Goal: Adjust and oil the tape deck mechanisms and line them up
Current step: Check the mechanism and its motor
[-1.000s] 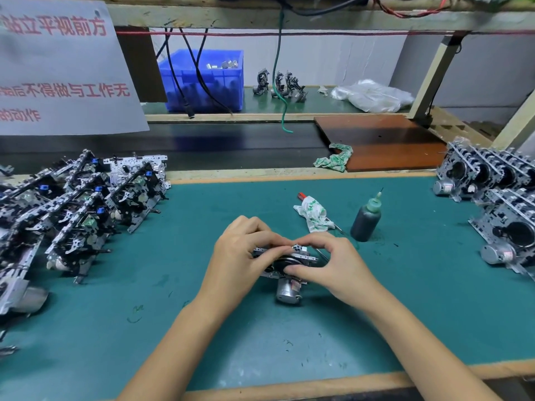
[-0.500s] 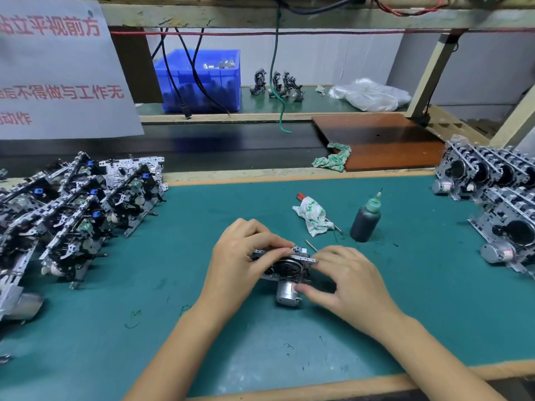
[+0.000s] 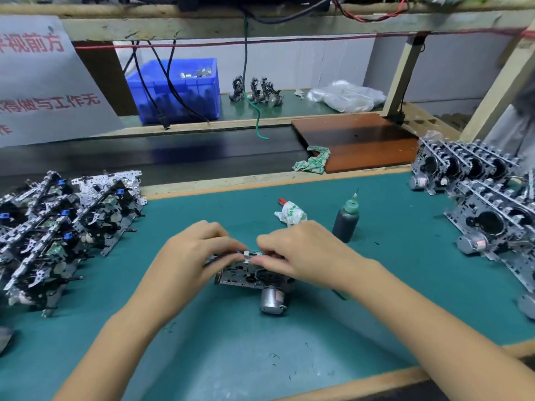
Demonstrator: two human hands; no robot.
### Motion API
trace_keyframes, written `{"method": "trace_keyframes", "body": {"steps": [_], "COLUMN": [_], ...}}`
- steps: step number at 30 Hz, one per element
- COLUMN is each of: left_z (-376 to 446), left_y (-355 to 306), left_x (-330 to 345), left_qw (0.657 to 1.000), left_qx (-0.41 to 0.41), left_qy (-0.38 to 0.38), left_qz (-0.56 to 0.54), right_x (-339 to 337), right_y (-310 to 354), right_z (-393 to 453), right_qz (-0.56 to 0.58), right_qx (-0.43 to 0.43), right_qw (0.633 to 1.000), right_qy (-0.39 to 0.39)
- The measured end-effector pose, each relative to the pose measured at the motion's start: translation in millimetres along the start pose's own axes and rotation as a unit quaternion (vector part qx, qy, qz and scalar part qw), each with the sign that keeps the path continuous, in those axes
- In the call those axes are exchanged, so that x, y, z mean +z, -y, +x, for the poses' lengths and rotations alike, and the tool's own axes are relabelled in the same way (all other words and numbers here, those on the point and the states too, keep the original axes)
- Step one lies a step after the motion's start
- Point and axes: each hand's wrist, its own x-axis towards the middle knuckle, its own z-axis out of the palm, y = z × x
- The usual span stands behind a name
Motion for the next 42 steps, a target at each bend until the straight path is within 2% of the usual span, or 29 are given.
{"method": "trace_keyframes", "body": {"steps": [4,9,13,17,23,27,29,31,33,35,39,42], "left_z": [22.8,78.1,124.9,163.6,184.8,187.4,185.4,178.8,165.8,145.5,86.6,27.1], "left_y": [-22.0,-83.1,-143.4,-191.7,-221.7,-227.7,-228.9,-226.2,-216.8,-197.2,-119.2,-56.1], "left_x": [4.2,38.9,78.7,124.8,175.6,186.6,186.6,181.3,168.4,150.4,109.7,72.5], "left_qw": [0.995,0.978,0.963,0.958,0.953,0.95,0.947,0.942,0.952,0.966,0.988,0.991], "left_qx": [0.1,0.201,0.232,0.255,0.268,0.272,0.277,0.288,0.265,0.207,0.082,-0.034], "left_qy": [-0.012,0.016,0.081,0.091,0.139,0.148,0.162,0.169,0.141,0.115,0.106,0.124], "left_qz": [0.005,-0.049,-0.113,-0.094,-0.039,-0.027,-0.014,-0.012,-0.056,-0.105,-0.081,-0.036], "right_x": [-17.0,-55.0,-80.1,-85.0,-74.1,-71.0,-75.2,-81.8,-84.9,-80.5,-40.6,1.2], "right_y": [-8.7,-40.3,-70.5,-98.8,-120.4,-120.4,-117.9,-112.0,-99.7,-80.1,-38.4,-0.6], "right_z": [-34.6,-110.2,-177.1,-223.3,-245.7,-248.9,-246.6,-239.1,-222.8,-196.7,-126.7,-67.9], "right_qz": [0.056,0.073,0.036,-0.006,-0.097,-0.131,-0.186,-0.257,-0.253,-0.181,-0.058,0.027], "right_qx": [0.029,0.14,0.225,0.319,0.444,0.478,0.505,0.504,0.463,0.416,0.324,0.218], "right_qw": [0.997,0.983,0.965,0.934,0.885,0.863,0.84,0.821,0.837,0.873,0.939,0.975], "right_qy": [-0.037,-0.095,-0.134,-0.158,-0.098,-0.096,-0.065,-0.078,-0.145,-0.179,-0.101,-0.034]}}
